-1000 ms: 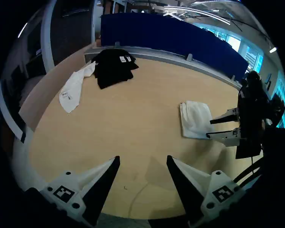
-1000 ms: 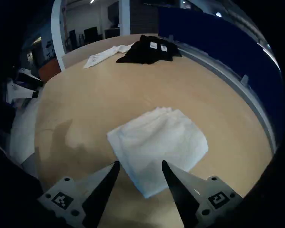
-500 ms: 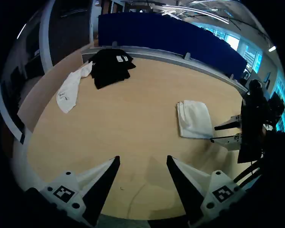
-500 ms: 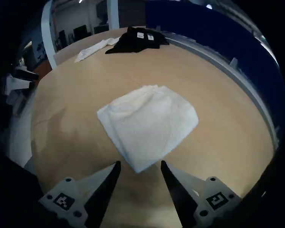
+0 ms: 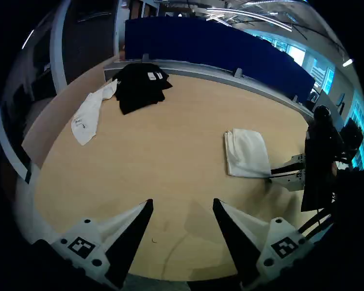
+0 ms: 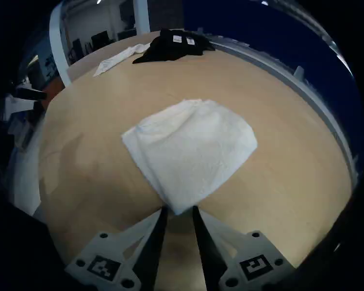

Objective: Fold towel

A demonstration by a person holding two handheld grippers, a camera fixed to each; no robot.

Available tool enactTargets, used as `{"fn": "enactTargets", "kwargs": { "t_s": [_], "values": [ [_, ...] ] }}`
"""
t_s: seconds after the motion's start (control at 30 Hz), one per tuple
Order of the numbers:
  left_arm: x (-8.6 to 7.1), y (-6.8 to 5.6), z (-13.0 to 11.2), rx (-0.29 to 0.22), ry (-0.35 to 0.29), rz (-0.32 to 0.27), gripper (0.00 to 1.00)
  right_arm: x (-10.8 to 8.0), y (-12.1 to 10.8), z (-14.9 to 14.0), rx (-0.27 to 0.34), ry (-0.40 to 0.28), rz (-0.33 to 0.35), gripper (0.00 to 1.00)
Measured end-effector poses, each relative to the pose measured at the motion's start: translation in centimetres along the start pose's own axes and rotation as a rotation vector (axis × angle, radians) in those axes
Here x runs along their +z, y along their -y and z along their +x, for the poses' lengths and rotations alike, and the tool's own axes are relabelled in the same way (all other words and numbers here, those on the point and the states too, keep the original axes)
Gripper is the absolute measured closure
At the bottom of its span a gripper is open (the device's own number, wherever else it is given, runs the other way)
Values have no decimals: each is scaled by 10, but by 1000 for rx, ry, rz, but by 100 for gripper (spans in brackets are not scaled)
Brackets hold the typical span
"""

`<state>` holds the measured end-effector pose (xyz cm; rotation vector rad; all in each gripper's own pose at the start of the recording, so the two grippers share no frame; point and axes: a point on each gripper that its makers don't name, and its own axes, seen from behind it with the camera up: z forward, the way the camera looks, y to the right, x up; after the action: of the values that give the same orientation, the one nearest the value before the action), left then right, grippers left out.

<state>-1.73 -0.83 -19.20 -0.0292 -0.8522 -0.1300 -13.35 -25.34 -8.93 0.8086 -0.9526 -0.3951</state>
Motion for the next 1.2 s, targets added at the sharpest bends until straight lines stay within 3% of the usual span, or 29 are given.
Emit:
{"fn": "enactTargets", "kwargs": {
  "t_s": [0.4,0.77,0.97,1.2],
  "values": [
    [3,-2,0,5,0,-2,9,1,-1,1,8,3,1,93],
    [1,-4,4,12,-5,-9,9,-9,-3,18,1,-33,-4,96],
    [2,-9,15,23,-24,-22,9,-30,-10,53,-20,-93,-22,96],
    [4,-22,39,43,-64,-53,9,-75,-21,110,-68,-194,-64,96]
  ]
}}
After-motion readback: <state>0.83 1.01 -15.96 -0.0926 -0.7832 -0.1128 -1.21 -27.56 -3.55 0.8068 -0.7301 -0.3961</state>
